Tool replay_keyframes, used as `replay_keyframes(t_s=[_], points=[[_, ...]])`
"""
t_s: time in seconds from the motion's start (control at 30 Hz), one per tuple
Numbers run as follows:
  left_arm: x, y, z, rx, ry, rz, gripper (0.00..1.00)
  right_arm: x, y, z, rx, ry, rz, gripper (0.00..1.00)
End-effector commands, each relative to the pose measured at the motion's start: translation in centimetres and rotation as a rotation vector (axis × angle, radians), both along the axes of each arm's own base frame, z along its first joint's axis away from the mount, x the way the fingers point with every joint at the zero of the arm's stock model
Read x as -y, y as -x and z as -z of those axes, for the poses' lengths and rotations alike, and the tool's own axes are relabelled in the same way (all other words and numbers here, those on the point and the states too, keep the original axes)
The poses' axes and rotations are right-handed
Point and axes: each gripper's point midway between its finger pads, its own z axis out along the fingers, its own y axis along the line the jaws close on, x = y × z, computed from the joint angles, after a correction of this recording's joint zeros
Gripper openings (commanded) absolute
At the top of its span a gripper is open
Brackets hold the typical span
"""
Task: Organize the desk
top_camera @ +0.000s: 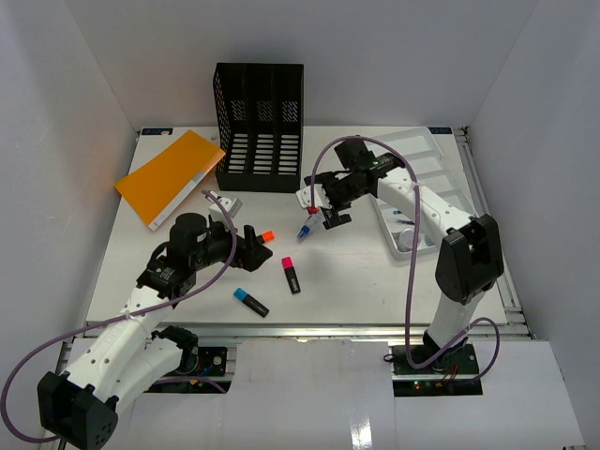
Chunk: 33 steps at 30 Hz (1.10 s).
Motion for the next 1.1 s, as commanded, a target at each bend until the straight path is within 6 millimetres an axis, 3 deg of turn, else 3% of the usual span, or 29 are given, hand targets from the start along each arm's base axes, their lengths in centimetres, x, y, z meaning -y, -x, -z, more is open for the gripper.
replay_keyframes(t_s=[0.0,0.4,0.6,0.93,1.07], points=[[-0.2,-0.4,0.0,0.014,-0.007,-0.008,0.98,-0.5,1.1,1.6,0.074,0.056,-0.252,0.91],[-0.4,-0.6,0.3,0.008,-0.021,-0.023,0.98,-2.1,-1.7,6.7,0.062,0.159,-0.256,0.98],[-0.5,-0.6,0.2,0.011,-0.024,-0.026,0.98,-1.7,-2.8,10.1,0.029,0.238,-0.207,1.00],[-0.5,-0.7,0.2,0.015,-0.027,-0.029,0.98,-1.3,-3.3,12.7,-0.005,0.294,-0.178,0.85],[-0.6,-0.7,0.2,0.014,-0.027,-0.029,0.98,-0.9,-3.3,13.5,-0.022,0.315,-0.166,0.74]])
